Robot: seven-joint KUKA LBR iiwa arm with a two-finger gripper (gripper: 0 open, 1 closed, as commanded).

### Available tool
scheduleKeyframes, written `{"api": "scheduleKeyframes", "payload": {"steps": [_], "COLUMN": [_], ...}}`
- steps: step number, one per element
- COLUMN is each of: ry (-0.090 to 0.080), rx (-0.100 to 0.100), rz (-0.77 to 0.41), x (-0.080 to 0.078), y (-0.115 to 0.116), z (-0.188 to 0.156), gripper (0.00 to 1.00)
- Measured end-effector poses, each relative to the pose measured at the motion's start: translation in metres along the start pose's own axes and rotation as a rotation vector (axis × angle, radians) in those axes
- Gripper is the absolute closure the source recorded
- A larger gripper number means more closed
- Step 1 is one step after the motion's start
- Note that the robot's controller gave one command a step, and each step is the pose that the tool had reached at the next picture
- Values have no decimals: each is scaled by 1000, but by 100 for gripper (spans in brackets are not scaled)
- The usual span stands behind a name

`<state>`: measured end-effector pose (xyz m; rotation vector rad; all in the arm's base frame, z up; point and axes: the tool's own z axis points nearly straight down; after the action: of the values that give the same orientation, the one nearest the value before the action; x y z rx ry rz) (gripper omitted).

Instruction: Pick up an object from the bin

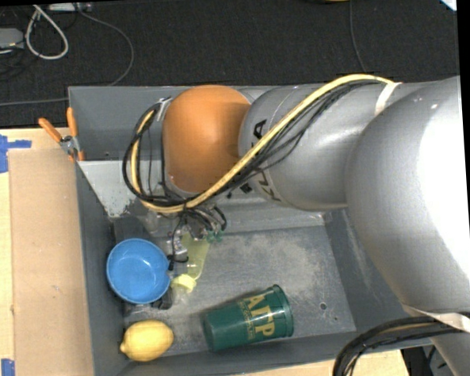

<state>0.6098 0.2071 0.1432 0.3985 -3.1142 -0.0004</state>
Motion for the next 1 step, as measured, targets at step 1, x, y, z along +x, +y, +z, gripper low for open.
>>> {"api": "scheduleKeyframes", "payload": {"steps": [1], "ry": [-9], "rx": [0], "rz": [-74], "x": [-22], "y": [32], "z": [-18], "gripper": [0]}}
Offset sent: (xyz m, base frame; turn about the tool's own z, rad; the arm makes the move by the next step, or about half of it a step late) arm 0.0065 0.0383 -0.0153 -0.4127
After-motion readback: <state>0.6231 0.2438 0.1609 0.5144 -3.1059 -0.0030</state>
